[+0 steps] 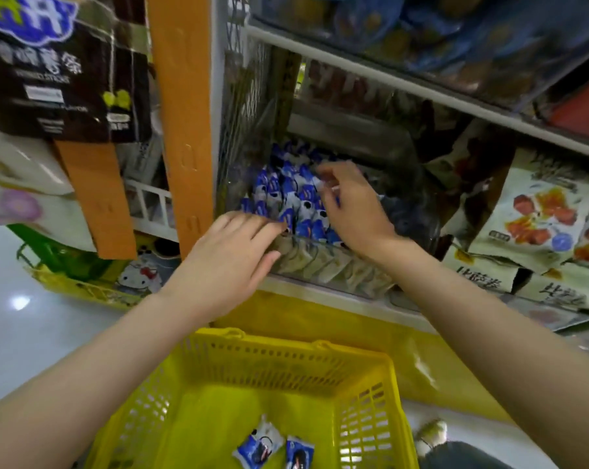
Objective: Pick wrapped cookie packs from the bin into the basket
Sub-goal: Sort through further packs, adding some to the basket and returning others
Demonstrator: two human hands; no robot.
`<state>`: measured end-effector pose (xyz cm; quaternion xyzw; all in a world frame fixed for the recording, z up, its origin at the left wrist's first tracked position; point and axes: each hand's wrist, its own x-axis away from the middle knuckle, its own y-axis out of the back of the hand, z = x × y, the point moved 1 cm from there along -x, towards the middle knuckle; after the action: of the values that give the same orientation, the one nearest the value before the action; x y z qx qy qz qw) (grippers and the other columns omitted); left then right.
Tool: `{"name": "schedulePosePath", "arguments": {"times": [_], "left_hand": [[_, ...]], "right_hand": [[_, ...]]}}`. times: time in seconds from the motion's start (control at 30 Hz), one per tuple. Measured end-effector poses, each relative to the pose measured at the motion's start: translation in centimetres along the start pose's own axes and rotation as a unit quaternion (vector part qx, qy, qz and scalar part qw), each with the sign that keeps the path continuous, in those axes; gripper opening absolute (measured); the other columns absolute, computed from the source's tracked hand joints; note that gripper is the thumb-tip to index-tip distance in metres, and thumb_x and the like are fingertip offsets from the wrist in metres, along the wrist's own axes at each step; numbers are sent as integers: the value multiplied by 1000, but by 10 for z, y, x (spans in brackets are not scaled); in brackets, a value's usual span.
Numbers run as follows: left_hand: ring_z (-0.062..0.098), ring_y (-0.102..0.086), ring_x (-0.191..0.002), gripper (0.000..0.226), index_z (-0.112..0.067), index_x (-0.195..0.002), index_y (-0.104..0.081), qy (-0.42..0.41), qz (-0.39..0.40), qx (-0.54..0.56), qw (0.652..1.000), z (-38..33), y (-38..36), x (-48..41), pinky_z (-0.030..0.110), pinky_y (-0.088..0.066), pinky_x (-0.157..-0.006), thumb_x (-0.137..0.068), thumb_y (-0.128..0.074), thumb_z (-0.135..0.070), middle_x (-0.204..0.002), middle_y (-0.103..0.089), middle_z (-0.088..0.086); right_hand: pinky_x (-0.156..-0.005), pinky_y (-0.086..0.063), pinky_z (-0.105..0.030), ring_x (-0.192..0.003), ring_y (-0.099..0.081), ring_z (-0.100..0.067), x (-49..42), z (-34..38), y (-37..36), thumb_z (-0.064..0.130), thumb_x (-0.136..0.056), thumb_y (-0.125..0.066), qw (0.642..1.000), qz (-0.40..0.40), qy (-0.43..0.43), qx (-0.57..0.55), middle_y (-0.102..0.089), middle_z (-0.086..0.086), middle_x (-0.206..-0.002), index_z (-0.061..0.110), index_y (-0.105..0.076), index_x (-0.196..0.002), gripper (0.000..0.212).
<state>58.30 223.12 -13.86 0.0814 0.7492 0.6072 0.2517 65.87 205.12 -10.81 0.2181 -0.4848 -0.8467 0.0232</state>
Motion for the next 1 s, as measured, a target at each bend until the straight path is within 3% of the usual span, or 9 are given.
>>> {"name": "schedulePosePath", "arguments": {"times": [0.13,0.27,0.37,0.47,0.53,0.6,0.73,0.9,1.0], "left_hand": [[26,-53,-107,34,-14,-124,-51,-4,-23,17,1000,4,-4,-2,35,-33,-97,-94,-48,-29,-113,-59,4],[22,-56,-99,39,-16,-120,-53,-17,-29,24,999,8,-4,-3,29,-26,-94,-93,-33,-35,-107,-60,1],[22,-57,-98,39,-16,-119,-53,-24,-32,32,999,9,-5,-3,30,-26,-93,-92,-32,-35,-106,-61,1],[21,-56,-98,40,-16,-118,-53,-25,-34,36,998,9,-6,-3,30,-28,-94,-92,-32,-35,-106,-61,1],[20,-56,-99,40,-17,-119,-53,-18,-35,38,998,8,-5,-3,31,-32,-96,-91,-30,-36,-106,-61,0],[19,-57,-99,41,-17,-118,-53,-17,-38,43,998,7,-4,-3,32,-35,-97,-91,-30,-36,-106,-61,-1],[19,-56,-100,40,-17,-118,-53,-17,-40,41,998,5,-2,-3,35,-41,-96,-92,-30,-36,-107,-61,0],[19,-43,-119,44,-17,-129,-45,8,-38,69,997,-4,-3,0,34,-21,-112,-95,-26,-38,-124,-52,0],[13,-38,-125,39,-18,-133,-40,32,-72,157,985,-14,-2,5,26,-20,-113,-97,-31,-33,-131,-46,-2]], "right_hand": [[-93,-41,-30,-112,-53,-25,-54,-19,-23,17,-97,-44,995,66,-73,27,-51,-13,-128,7,-51,-127,33],[-90,-43,-31,-109,-56,-26,-86,-26,-43,22,-98,-43,985,121,-116,29,-60,-16,-120,7,-54,-125,33],[-75,-43,-32,-91,-57,-28,-106,-26,-54,37,-98,-40,971,156,-143,114,-59,-13,-87,7,-59,-92,35],[-69,-34,-28,-74,-45,-21,-119,-26,-60,44,-95,-43,962,169,-162,142,-40,-6,-67,17,-33,-63,43],[-70,-36,-29,-74,-45,-21,-124,-25,-60,46,-90,-52,954,190,-184,143,-41,-6,-68,15,-38,-67,41],[-73,-43,-31,-84,-52,-24,-125,-24,-58,45,-86,-59,951,200,-193,134,-55,-12,-84,7,-57,-88,38],[-81,-47,-35,-96,-58,-26,-114,-20,-48,39,-90,-55,978,102,-174,45,-64,-14,-107,8,-61,-112,38],[-78,-48,-30,-90,-60,-19,-81,-1,-16,35,-92,-53,983,-121,-109,-85,-66,-5,-96,11,-62,-104,28],[-65,-42,-8,-76,-58,-6,-45,20,4,31,-89,-59,976,-163,-61,-130,-60,8,-80,15,-61,-95,18]]}}
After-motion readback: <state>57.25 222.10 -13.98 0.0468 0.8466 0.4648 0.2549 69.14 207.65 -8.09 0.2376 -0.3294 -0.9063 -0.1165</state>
